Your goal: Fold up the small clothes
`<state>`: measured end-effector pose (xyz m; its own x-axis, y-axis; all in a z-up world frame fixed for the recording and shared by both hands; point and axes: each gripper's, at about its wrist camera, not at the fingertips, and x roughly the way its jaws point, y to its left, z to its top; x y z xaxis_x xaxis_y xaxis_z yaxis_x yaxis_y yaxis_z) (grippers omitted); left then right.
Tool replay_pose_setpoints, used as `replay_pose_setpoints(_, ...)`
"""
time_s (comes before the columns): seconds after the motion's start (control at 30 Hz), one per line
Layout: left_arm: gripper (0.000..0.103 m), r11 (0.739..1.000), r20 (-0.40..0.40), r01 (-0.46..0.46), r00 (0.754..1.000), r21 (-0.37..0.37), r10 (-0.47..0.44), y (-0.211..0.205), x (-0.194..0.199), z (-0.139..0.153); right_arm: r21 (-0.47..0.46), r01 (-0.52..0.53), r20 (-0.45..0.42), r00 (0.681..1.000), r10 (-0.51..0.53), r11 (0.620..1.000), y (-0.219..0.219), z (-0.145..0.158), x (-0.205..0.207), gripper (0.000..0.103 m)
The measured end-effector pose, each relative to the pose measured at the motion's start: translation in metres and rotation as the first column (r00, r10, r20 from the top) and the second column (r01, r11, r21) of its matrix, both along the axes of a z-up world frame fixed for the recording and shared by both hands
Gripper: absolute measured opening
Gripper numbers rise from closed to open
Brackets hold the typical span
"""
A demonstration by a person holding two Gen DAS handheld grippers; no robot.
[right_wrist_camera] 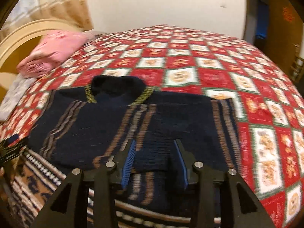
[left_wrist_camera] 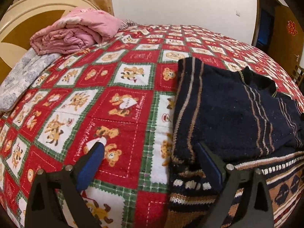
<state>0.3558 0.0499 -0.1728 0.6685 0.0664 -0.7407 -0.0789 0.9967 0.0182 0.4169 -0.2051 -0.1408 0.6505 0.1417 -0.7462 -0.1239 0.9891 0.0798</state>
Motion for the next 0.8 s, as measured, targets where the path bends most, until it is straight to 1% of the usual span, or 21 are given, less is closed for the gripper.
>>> replay_pose_setpoints(0.03, 0.098, 1.000, -0.003, -0.003, 1.000, 0.009, 0.003, -0.001, -0.002, 0.000, -0.008, -0.012, -0.035, 0.999, 0.012, 1.000, 0.006, -0.007, 0.004, 0.042)
replay_pose_setpoints(0.1, 0.098, 1.000, -0.016, 0.005, 1.000, 0.022, -0.005, -0.004, -0.003, -0.003, -0.062, -0.012, -0.117, 0.993, 0.004, 0.998, 0.014, -0.024, 0.011, 0.042)
replay_pose_setpoints(0.13, 0.099, 1.000, -0.017, 0.008, 1.000, 0.025, -0.008, -0.004, -0.003, -0.004, -0.093, -0.011, -0.127, 0.992, -0.001, 0.996, 0.015, -0.031, 0.011, 0.042)
replay_pose_setpoints(0.17, 0.102, 1.000, -0.024, 0.012, 1.000, 0.029, -0.011, -0.005, -0.003, -0.005, -0.113, -0.018, -0.097, 0.995, 0.007, 0.993, 0.017, -0.030, 0.006, 0.042)
replay_pose_setpoints(0.23, 0.102, 1.000, -0.030, 0.014, 0.999, 0.025, -0.013, -0.004, -0.003, -0.006, -0.136, -0.015, -0.094, 0.996, 0.003, 0.991, 0.019, -0.028, -0.001, 0.042)
replay_pose_setpoints(0.3, 0.103, 1.000, -0.032, 0.012, 0.999, 0.021, -0.012, -0.003, -0.005, -0.007, -0.132, -0.015, -0.077, 0.997, 0.005, 0.991, 0.023, -0.021, -0.010, 0.042)
replay_pose_setpoints(0.37, 0.103, 1.000, -0.031, 0.010, 0.999, 0.021, -0.010, -0.003, -0.005, -0.007, -0.113, -0.059, -0.024, 0.998, 0.057, 0.992, 0.032, -0.013, -0.020, 0.042)
replay_pose_setpoints(0.4, 0.103, 1.000, -0.030, 0.008, 1.000, 0.025, -0.007, -0.004, -0.006, -0.007, -0.133, -0.073, -0.022, 0.997, 0.070, 0.989, 0.038, -0.014, -0.022, 0.042)
replay_pose_setpoints(0.43, 0.103, 1.000, -0.034, 0.006, 0.999, 0.029, -0.005, -0.004, -0.006, -0.007, -0.163, -0.072, -0.057, 0.996, 0.064, 0.984, 0.043, -0.021, -0.019, 0.042)
replay_pose_setpoints(0.47, 0.103, 1.000, -0.038, 0.004, 0.999, 0.031, -0.003, -0.005, -0.007, -0.007, -0.173, -0.074, -0.097, 0.994, 0.058, 0.982, 0.046, -0.029, -0.016, 0.042)
replay_pose_setpoints(0.5, 0.103, 0.999, -0.041, 0.002, 0.999, 0.033, 0.000, -0.005, -0.009, -0.007, -0.163, -0.072, -0.118, 0.992, 0.053, 0.984, 0.046, -0.036, -0.015, 0.042)
replay_pose_setpoints(0.53, 0.103, 0.999, -0.048, 0.001, 0.999, 0.037, 0.001, -0.005, -0.011, -0.007, -0.151, -0.059, -0.098, 0.994, 0.044, 0.987, 0.044, -0.037, -0.018, 0.042)
replay_pose_setpoints(0.57, 0.103, 0.999, -0.058, 0.000, 0.998, 0.040, 0.002, -0.005, -0.014, -0.008, -0.144, -0.048, -0.091, 0.995, 0.035, 0.988, 0.042, -0.037, -0.021, 0.043)
replay_pose_setpoints(0.63, 0.103, 1.000, -0.056, -0.002, 0.998, 0.025, 0.003, -0.003, -0.022, -0.006, -0.099, -0.033, -0.088, 0.996, 0.025, 0.995, 0.035, -0.035, -0.028, 0.043)
replay_pose_setpoints(0.7, 0.103, 0.999, -0.072, 0.004, 0.997, 0.035, -0.001, -0.005, -0.027, -0.008, -0.110, -0.023, -0.104, 0.995, 0.012, 0.994, 0.031, -0.041, -0.030, 0.044)
replay_pose_setpoints(0.8, 0.103, 0.999, -0.070, 0.004, 0.998, 0.051, 0.000, -0.007, -0.032, -0.009, -0.109, -0.021, -0.096, 0.995, 0.010, 0.994, 0.027, -0.037, -0.041, 0.044)
